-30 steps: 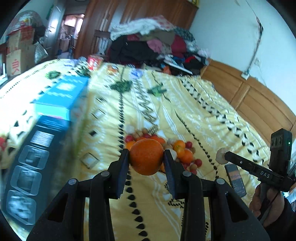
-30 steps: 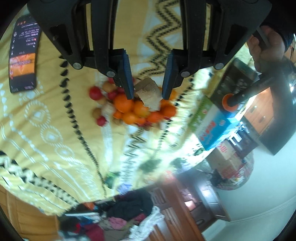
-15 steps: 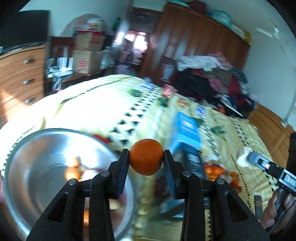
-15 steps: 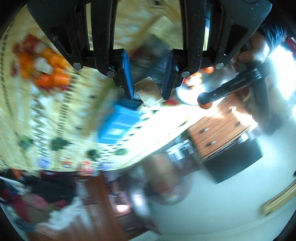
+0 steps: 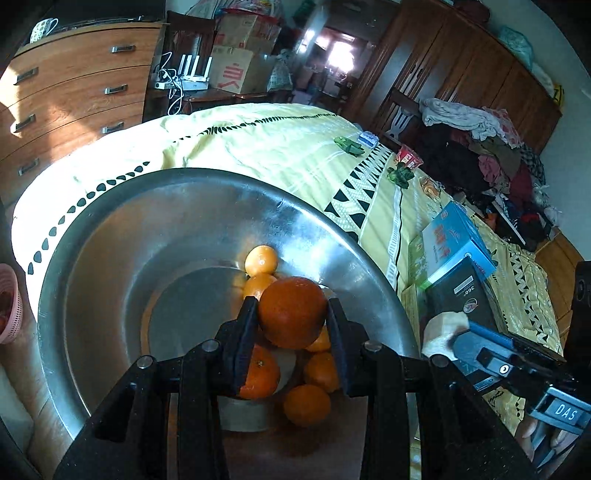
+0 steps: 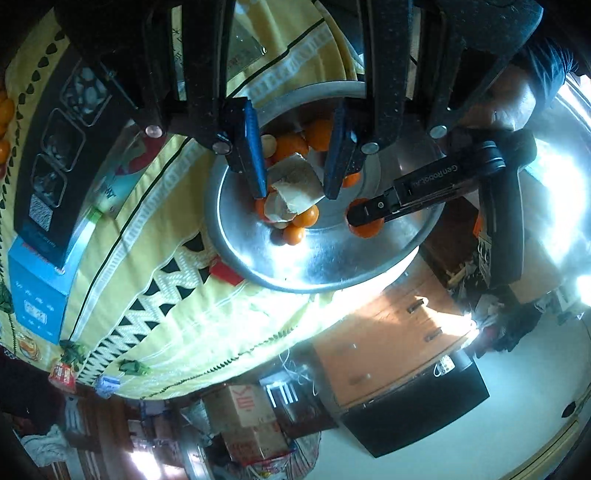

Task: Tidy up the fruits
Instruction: 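Carry both held items to the steel basin and open both tools over it, then move both open tools back to the fruit pile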

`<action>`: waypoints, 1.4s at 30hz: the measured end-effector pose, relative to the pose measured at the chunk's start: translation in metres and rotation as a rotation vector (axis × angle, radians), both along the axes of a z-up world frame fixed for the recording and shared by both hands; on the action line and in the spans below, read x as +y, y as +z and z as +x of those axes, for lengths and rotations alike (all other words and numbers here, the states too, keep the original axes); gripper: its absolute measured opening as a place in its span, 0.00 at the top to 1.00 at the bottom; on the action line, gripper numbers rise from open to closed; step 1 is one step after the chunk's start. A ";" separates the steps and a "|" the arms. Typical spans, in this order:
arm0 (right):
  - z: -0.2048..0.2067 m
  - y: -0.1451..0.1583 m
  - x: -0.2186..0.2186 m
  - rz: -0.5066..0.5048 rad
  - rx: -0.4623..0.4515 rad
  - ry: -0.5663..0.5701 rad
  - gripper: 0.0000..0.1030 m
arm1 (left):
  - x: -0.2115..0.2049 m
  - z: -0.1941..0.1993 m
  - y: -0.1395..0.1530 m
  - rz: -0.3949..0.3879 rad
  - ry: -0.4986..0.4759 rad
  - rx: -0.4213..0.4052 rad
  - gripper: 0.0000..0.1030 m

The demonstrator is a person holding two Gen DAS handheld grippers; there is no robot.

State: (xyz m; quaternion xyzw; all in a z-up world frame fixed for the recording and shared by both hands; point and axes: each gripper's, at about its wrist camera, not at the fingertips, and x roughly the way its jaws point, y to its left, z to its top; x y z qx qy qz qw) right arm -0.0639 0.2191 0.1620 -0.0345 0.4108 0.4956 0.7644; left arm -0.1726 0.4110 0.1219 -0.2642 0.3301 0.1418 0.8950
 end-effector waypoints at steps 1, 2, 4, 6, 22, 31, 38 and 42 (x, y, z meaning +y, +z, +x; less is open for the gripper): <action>0.001 -0.006 0.003 -0.010 0.010 0.001 0.69 | 0.001 0.001 0.000 -0.004 -0.003 0.001 0.63; 0.001 -0.007 0.006 -0.017 0.017 0.001 0.69 | 0.001 0.002 0.000 -0.008 -0.006 0.002 0.63; 0.002 -0.012 0.010 -0.030 0.032 0.007 0.69 | 0.001 0.003 0.000 -0.017 -0.008 0.006 0.63; 0.001 -0.013 0.012 -0.037 0.038 0.007 0.69 | 0.000 0.007 0.002 -0.021 -0.007 0.007 0.60; -0.025 0.029 -0.025 0.042 -0.060 0.005 0.61 | -0.015 0.001 0.030 0.009 0.031 -0.024 0.31; -0.043 0.015 -0.174 0.025 -0.053 -0.253 0.55 | -0.144 0.028 0.108 0.114 -0.278 -0.236 0.31; -0.035 -0.033 -0.280 -0.038 0.058 -0.501 0.53 | -0.289 0.069 0.108 0.116 -0.614 -0.235 0.31; -0.030 -0.050 -0.328 -0.040 0.094 -0.597 0.53 | -0.341 0.102 0.070 0.077 -0.706 -0.155 0.31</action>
